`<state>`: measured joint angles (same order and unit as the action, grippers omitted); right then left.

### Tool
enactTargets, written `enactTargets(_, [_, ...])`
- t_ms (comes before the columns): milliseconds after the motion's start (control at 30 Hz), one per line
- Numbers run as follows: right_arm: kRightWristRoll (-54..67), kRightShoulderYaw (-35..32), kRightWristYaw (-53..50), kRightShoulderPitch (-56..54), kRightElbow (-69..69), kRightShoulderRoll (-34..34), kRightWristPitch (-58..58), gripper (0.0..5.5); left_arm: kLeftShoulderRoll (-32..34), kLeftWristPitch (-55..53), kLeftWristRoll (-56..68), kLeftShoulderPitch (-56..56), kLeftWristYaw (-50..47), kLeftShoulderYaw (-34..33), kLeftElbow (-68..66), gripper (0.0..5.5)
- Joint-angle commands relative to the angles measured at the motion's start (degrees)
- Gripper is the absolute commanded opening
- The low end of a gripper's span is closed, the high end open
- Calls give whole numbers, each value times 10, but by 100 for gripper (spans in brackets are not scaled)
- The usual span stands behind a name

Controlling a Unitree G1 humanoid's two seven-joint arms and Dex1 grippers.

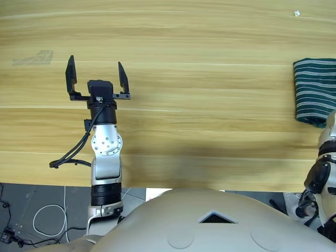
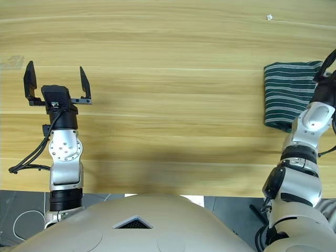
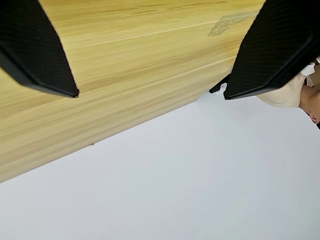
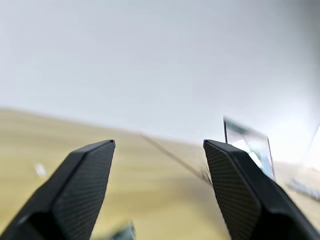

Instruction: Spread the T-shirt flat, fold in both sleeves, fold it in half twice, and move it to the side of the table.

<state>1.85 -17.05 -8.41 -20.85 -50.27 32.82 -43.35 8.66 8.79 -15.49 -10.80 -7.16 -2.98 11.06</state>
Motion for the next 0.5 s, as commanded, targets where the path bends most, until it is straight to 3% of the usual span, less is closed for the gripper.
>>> enactTargets(33, [16, 61, 43, 55, 234, -72, 25, 331, -18, -23, 20, 28, 16, 15, 53, 537])
enactTargets(200, [34, 142, 79, 129, 368, -177, 65, 331, -48, -18, 50, 42, 22, 38, 38, 537])
enactTargets(500, [-6, 190, 92, 220, 382, -271, 13, 331, -79, 41, 109, 7, 48, 61, 6, 537])
